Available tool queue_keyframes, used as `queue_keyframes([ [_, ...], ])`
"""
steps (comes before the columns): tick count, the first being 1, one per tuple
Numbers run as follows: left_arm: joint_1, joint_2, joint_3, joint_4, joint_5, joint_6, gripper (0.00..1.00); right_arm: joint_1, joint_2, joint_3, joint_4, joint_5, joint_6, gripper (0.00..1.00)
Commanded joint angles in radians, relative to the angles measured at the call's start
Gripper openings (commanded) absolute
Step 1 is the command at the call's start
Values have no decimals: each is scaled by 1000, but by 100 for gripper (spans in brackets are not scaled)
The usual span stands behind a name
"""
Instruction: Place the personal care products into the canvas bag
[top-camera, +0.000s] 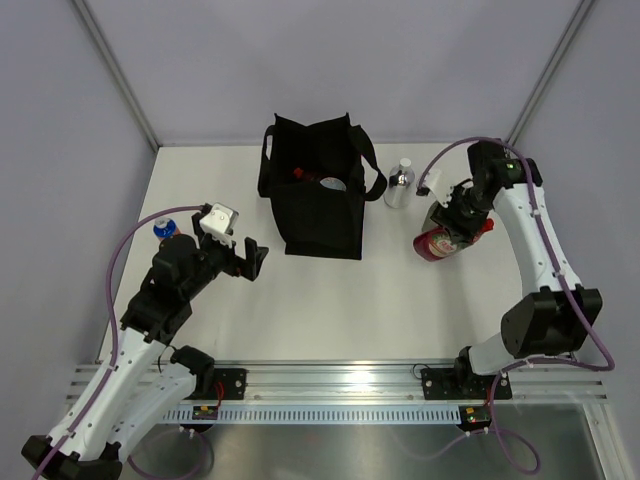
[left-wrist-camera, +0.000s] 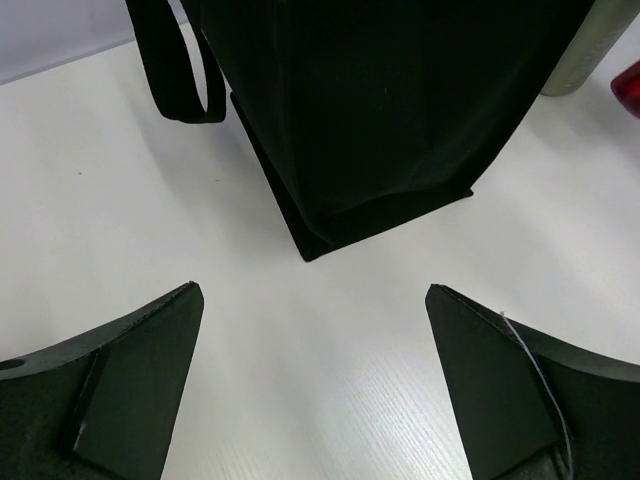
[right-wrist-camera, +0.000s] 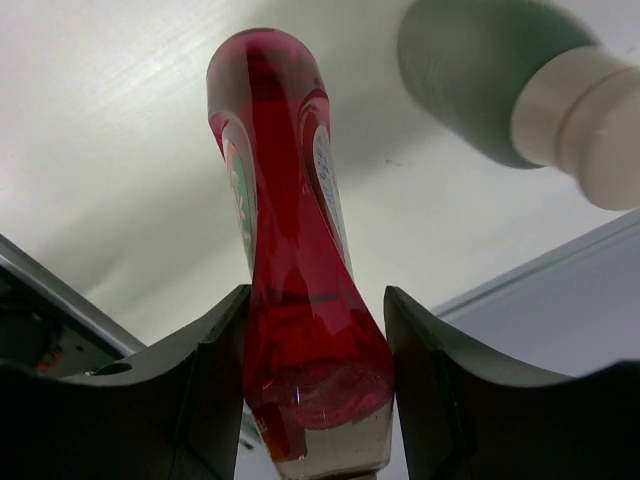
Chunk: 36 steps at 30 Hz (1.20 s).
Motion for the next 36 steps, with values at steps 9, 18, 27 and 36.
queue_keyframes([
  [9,1,-44,-9,76,68,0,99,174,-137,448,-60,-510,310,0],
  [18,1,-63,-40,108,54,-32,99,361,162,1015,115,-495,542,0],
  [27,1,-84,-54,82,21,-43,99,469,460,1134,460,-138,548,0],
  [36,1,-80,-65,82,5,-36,99,568,529,972,477,57,289,0],
])
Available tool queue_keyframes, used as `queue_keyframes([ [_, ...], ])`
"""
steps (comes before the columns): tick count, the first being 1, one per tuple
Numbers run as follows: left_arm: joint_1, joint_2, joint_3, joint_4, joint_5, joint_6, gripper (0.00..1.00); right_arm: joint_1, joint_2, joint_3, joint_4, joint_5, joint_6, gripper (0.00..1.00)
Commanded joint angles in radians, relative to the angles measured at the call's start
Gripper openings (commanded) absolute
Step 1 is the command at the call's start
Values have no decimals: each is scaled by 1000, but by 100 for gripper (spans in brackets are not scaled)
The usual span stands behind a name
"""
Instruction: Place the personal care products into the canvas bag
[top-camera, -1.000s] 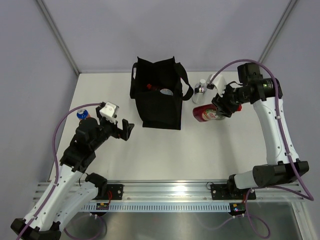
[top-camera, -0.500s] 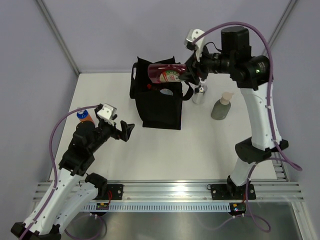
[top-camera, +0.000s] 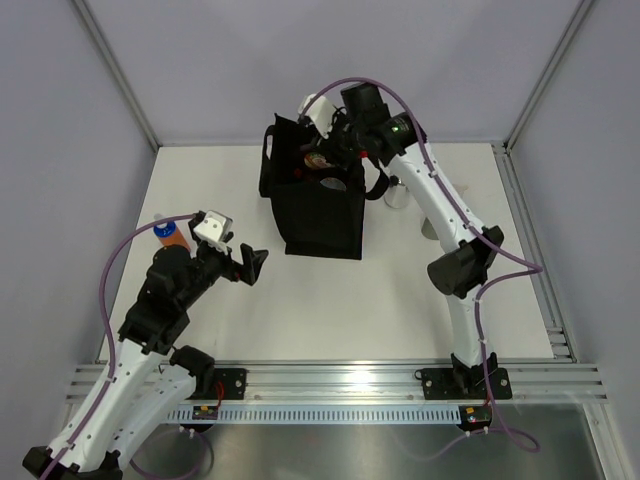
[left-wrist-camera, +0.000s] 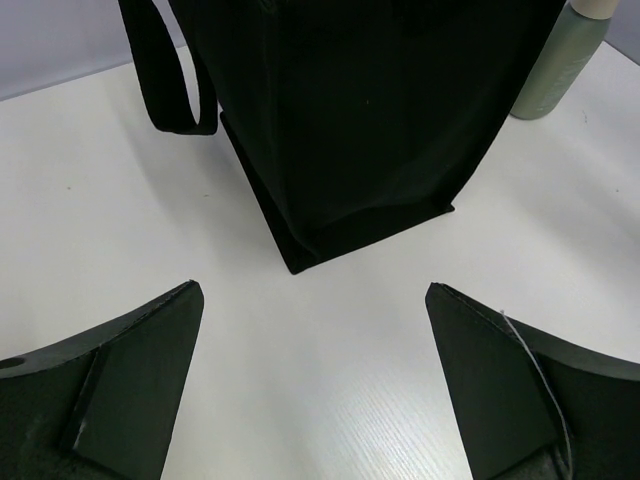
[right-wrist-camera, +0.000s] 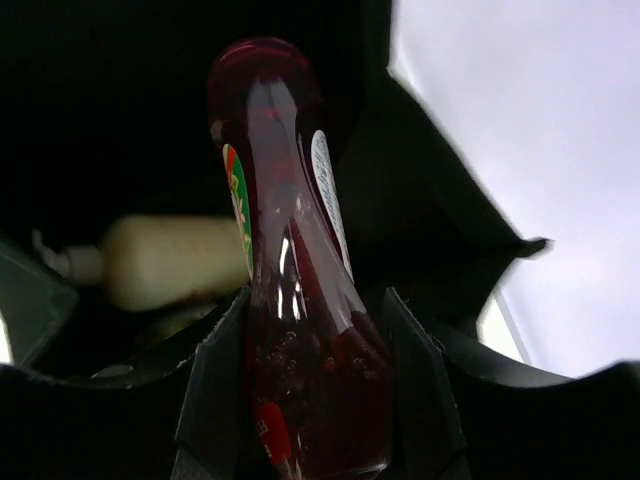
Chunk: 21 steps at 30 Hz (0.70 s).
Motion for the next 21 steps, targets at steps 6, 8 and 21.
queue_keyframes([
  [6,1,-29,-5,27,-23,-7,99,111,25,13,174,148,-100,1],
  [8,1,-38,-8,28,-24,-8,99,111,38,-12,217,202,-60,3],
  [21,1,-58,-4,25,-23,-7,99,121,-20,-149,196,291,75,16],
])
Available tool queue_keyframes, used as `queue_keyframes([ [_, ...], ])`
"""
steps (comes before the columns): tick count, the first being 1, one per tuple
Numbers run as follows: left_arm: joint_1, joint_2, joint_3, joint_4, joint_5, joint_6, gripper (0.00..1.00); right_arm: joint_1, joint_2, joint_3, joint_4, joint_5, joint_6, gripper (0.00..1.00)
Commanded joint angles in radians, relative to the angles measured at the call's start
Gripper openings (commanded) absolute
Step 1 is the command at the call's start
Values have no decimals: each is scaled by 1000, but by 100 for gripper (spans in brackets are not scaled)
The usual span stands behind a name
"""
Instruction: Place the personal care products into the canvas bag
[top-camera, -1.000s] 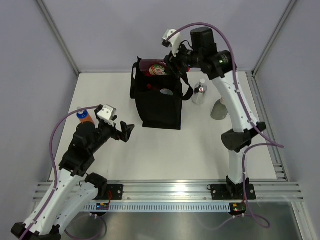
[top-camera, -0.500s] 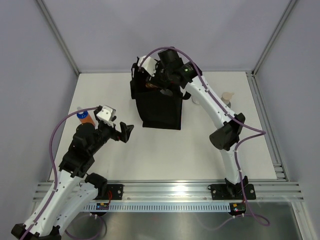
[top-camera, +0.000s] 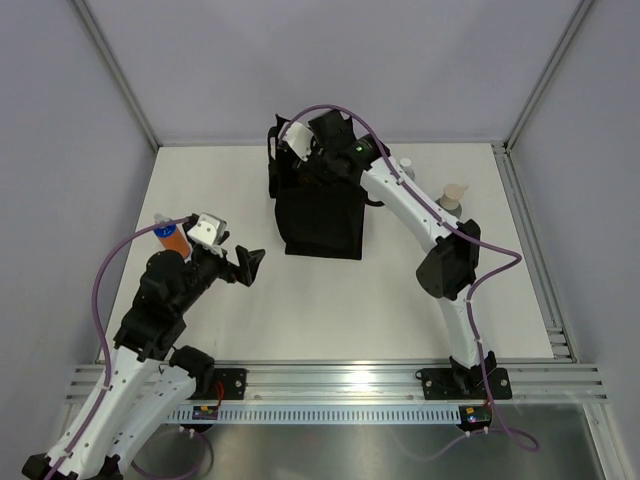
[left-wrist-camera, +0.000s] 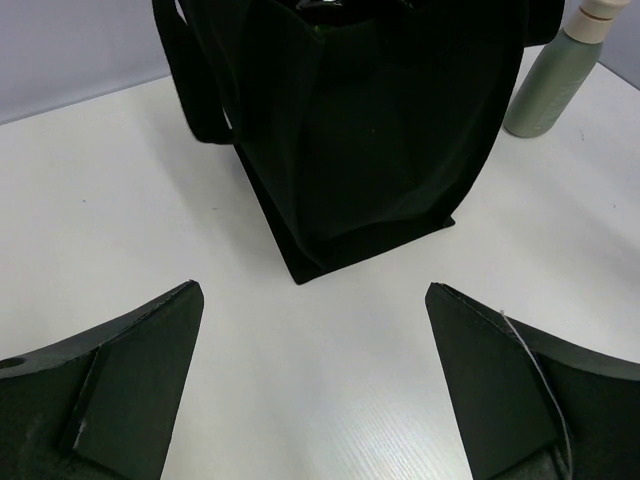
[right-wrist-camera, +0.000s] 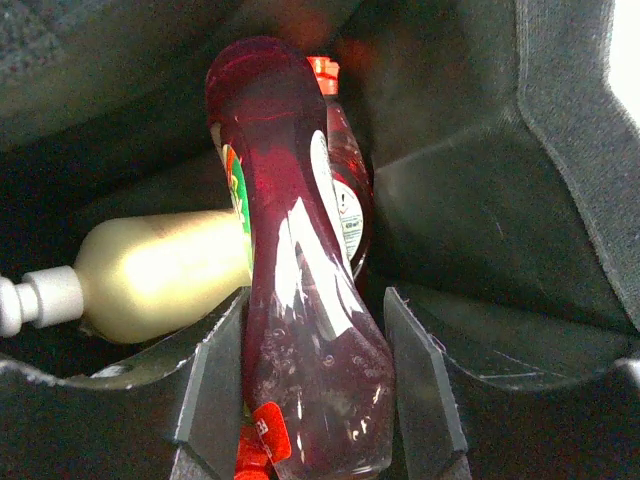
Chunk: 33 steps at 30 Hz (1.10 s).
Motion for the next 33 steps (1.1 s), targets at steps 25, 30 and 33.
queue_keyframes([
  [25,1,-23,-12,30,-7,0,99,58,6,95,44,4,-260,6],
  [30,1,-25,-12,29,-23,-13,99,-18,-6,62,-80,-104,-122,10],
  [33,1,-14,-13,36,-37,-25,99,-74,-40,-15,-108,-216,-59,20],
])
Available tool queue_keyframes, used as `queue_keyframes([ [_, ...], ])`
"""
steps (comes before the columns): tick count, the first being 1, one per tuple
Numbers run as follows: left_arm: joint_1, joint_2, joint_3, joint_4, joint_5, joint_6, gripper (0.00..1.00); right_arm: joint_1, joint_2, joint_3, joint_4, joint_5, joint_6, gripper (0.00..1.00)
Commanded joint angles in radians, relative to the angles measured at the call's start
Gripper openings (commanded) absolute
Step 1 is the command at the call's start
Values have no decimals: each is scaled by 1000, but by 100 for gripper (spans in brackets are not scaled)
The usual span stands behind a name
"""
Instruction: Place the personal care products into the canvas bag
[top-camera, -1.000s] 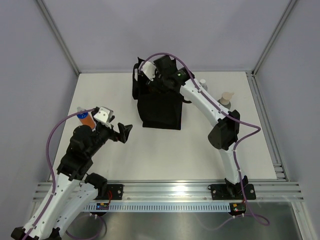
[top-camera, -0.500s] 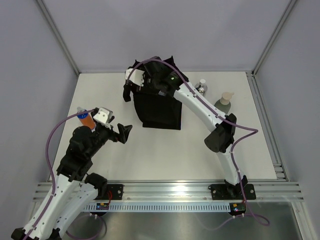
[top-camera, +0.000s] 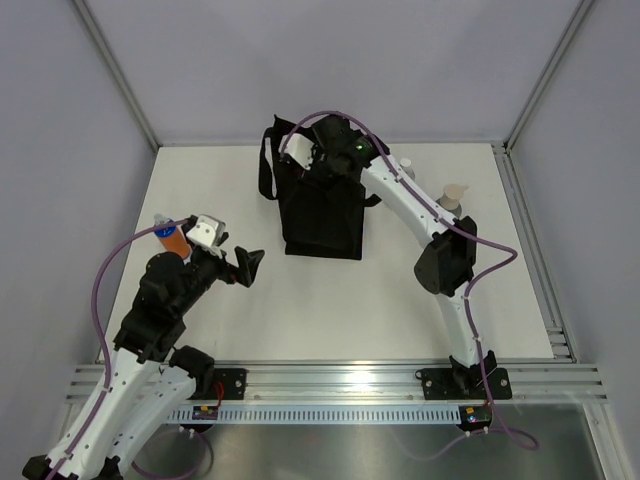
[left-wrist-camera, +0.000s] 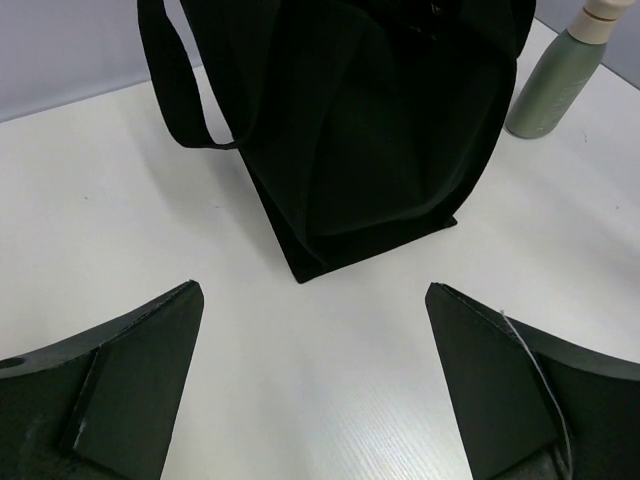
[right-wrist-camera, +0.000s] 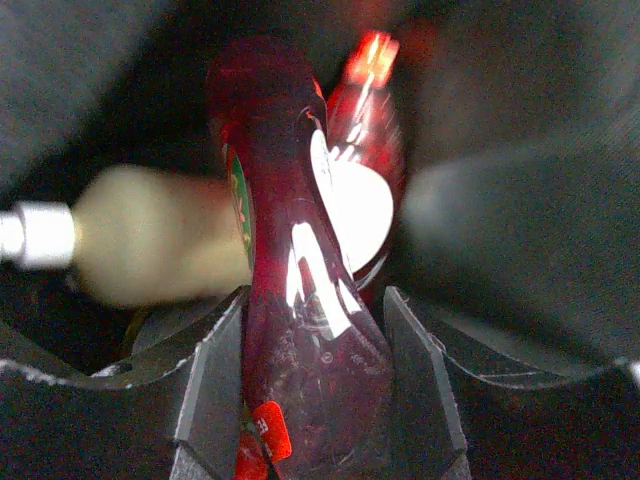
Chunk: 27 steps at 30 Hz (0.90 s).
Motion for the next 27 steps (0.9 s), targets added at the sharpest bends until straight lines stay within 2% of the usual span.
queue_keyframes([
  [1,1,5,-2,40,-38,-27,99,-69,-86,-54,-48,-152,100,24],
  [2,1,9,-1,41,-67,-36,99,-78,-90,-79,-54,-173,104,34],
  [4,1,17,-5,55,-122,-79,99,-78,-78,-85,-69,-208,110,41],
  [8,1,49,47,-18,-280,-171,99,-76,-34,7,-118,-255,133,64],
  [9,1,57,61,-38,-304,-208,99,-78,-34,19,-129,-262,139,72],
  [11,1,74,91,-92,-391,-266,99,-76,-55,44,-126,-276,158,75],
  [17,1,66,105,-161,-500,-437,99,-87,-192,82,-149,-394,198,83],
  [19,1,65,105,-184,-549,-506,99,-89,-244,67,-157,-435,204,83],
  [24,1,77,116,-291,-698,-705,99,-92,-314,58,-262,-688,179,81],
  [27,1,126,156,-383,-807,-798,99,-92,-417,-6,-210,-718,234,82],
])
